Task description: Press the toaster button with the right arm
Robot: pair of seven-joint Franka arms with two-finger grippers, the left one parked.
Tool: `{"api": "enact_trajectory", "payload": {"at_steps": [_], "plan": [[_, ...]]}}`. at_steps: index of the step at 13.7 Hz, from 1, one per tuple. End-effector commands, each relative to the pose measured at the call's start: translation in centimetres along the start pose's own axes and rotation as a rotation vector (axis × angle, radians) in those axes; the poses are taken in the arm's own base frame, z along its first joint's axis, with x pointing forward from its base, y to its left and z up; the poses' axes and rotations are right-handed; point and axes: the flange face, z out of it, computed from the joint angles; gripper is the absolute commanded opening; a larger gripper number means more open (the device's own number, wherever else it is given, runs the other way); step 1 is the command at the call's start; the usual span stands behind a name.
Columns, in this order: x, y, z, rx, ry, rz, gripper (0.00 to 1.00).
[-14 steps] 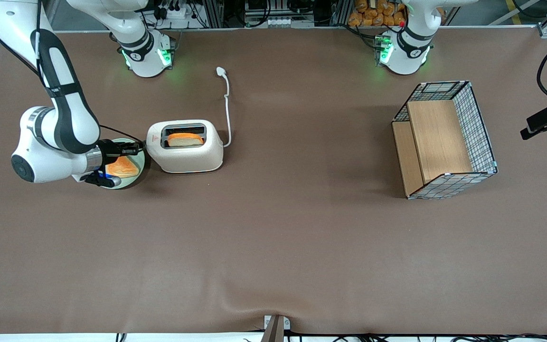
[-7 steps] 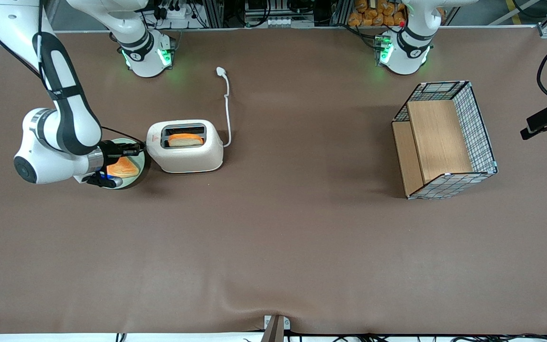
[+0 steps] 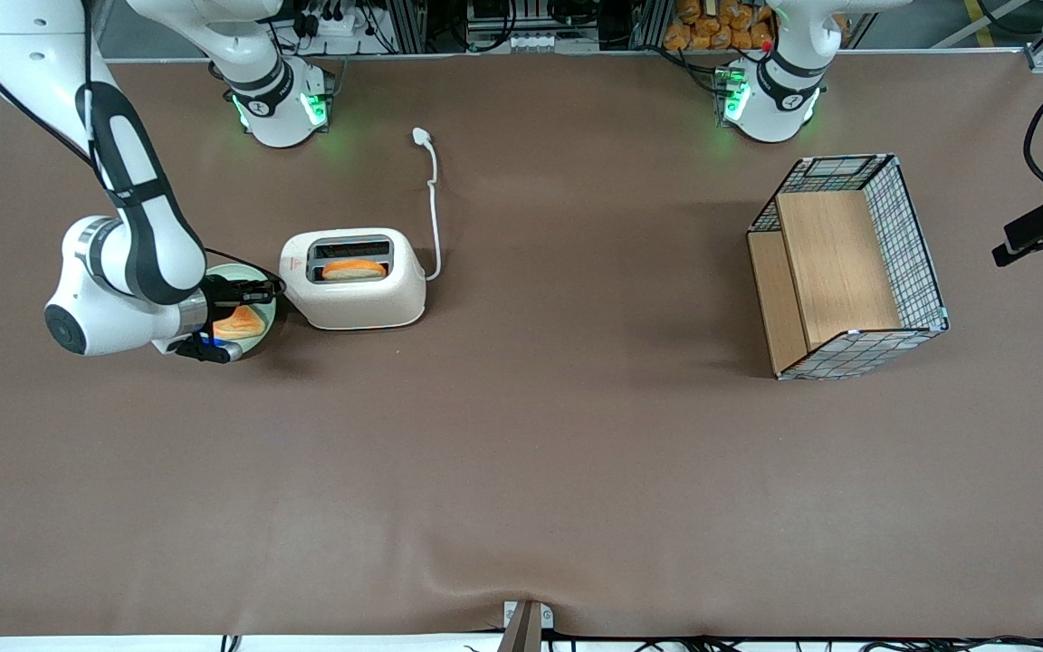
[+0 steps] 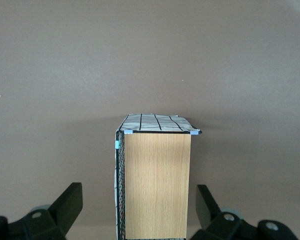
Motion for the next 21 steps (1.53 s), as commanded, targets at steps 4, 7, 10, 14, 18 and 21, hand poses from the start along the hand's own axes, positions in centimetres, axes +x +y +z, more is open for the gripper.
{"api": "enact_trajectory", "payload": {"at_steps": [4,7,10,14,18,21], "plan": [[1.0,0.7,3.2,0.027,-0.024,-0.008,0.00],[0.4,0.3,1.8,0.031,-0.018,-0.018,0.00],[0.0,-0.8,-1.3,0.037,-0.023,-0.032,0.00],[0.2,-0.7,-5.2,0.039,0.005,-0.046,0.14],[0.1,-0.3,-9.4,0.019,0.035,-0.031,1.00],[-1.3,-0.6,-12.9,-0.001,0.107,-0.048,1.00]]}}
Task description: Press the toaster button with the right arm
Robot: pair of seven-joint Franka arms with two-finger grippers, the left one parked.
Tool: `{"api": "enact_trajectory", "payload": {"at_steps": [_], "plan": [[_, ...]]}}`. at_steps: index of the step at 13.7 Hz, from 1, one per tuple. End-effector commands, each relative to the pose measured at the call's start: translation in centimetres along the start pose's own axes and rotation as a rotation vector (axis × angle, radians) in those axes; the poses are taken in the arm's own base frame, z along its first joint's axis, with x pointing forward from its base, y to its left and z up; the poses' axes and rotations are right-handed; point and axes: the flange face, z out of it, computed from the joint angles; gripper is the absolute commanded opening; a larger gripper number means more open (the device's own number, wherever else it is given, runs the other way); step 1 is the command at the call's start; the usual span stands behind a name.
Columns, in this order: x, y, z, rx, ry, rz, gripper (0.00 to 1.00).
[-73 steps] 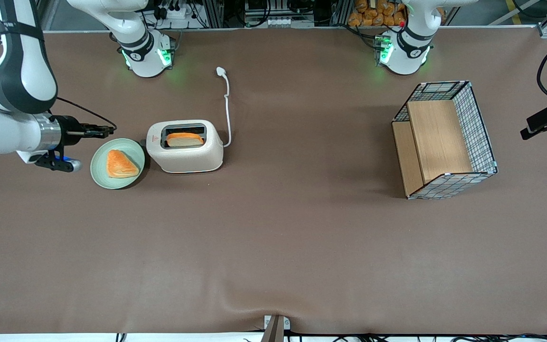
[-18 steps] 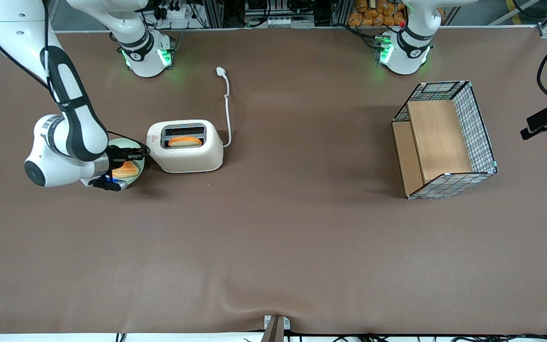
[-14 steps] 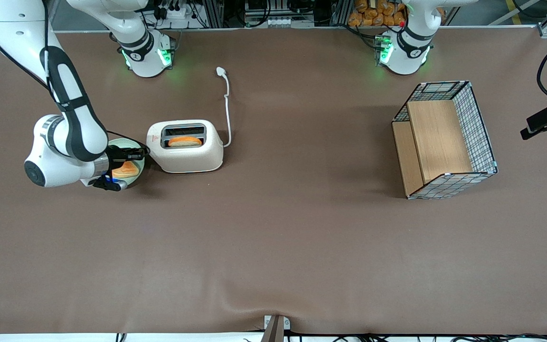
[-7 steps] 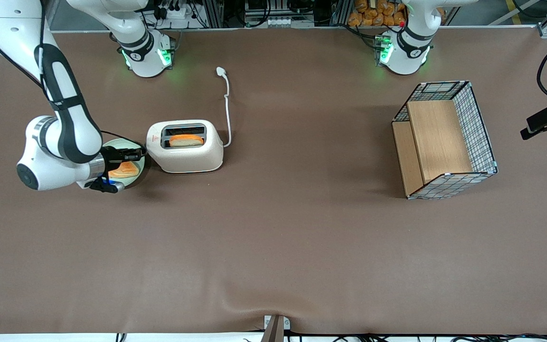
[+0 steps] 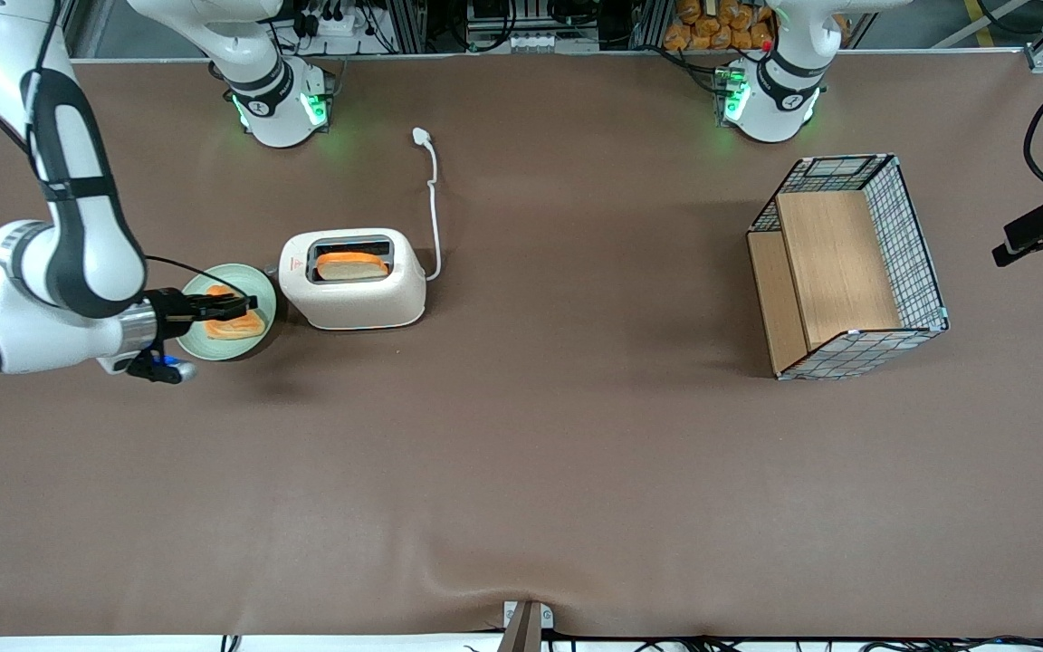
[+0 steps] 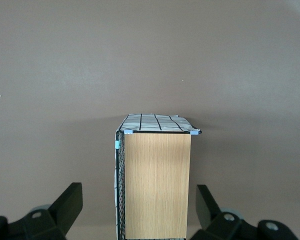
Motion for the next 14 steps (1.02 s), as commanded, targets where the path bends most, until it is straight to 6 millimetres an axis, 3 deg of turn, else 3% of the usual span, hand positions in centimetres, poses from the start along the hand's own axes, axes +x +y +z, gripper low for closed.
{"api": "enact_trajectory", "payload": {"at_steps": [1,2,5,7,14], "plan": [[-1.8,-0.9,-4.1,-0.073,0.086,-0.037,1.00],[-2.6,-1.4,-5.9,-0.116,0.150,-0.057,1.00],[-4.2,-3.7,-8.5,-0.217,0.262,-0.126,1.00],[-5.8,-5.2,-9.0,-0.312,0.336,-0.179,1.00],[-9.9,-6.3,-13.8,-0.391,0.482,-0.220,1.00]]}}
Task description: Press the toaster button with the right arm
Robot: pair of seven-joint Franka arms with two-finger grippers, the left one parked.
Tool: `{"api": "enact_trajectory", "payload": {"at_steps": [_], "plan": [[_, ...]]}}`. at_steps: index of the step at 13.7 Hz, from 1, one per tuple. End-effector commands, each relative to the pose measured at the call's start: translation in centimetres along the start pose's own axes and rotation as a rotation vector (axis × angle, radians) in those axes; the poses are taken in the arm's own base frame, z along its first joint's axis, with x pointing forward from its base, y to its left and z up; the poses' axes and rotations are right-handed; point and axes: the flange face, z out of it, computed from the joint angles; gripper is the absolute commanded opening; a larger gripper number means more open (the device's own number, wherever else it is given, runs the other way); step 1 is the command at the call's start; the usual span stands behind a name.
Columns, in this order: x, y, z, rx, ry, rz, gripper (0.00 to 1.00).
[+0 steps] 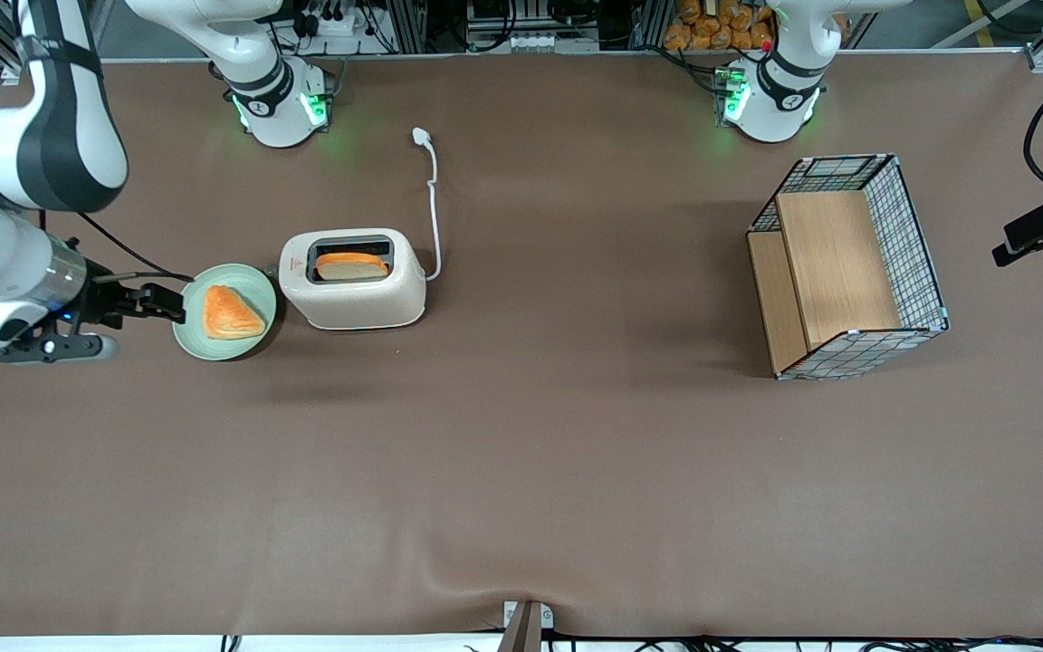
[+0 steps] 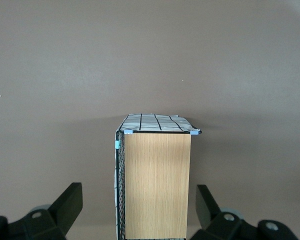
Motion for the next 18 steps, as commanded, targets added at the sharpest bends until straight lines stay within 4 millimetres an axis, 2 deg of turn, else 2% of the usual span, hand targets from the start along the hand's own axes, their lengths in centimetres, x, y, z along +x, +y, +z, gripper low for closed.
{"api": "enact_trajectory", "payload": {"at_steps": [1,6,10,14,18], "plan": [[-1.5,0.4,-3.4,-0.026,0.045,-0.012,1.00],[-2.2,2.7,-9.1,-0.005,0.019,0.052,1.00],[-3.0,4.5,-11.9,0.069,0.007,0.103,1.00],[-3.8,4.2,-15.5,0.055,-0.002,0.091,1.00],[-4.4,3.8,-17.1,0.054,-0.014,0.105,1.00]]}}
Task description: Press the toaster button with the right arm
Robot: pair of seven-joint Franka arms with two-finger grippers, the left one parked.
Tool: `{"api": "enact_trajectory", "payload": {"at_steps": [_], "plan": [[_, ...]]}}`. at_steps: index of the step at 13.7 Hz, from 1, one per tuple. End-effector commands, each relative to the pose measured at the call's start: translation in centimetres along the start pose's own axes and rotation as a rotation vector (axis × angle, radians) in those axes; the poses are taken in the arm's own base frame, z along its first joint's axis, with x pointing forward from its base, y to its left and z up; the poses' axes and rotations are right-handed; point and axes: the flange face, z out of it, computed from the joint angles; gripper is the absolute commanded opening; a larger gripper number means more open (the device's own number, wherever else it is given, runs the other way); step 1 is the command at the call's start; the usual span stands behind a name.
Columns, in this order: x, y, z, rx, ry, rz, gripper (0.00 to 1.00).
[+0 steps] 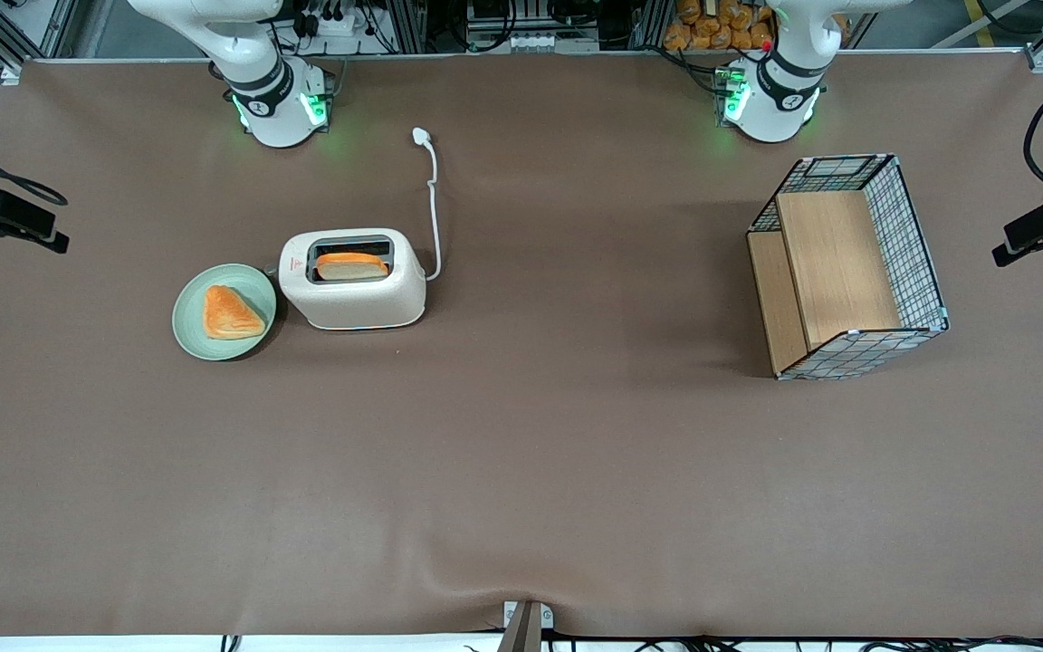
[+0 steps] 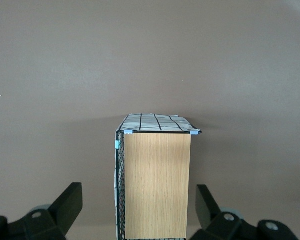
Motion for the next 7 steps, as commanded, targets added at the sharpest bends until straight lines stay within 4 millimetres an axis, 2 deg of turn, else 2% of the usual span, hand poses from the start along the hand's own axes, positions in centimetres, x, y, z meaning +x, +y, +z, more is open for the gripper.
{"api": "enact_trajectory", "payload": {"at_steps": [1,7], "plan": [[-0.23,-0.35,-0.93,0.003,-0.002,0.014,1.00],[0.16,-0.77,-0.73,-0.055,-0.001,0.072,1.00]]}}
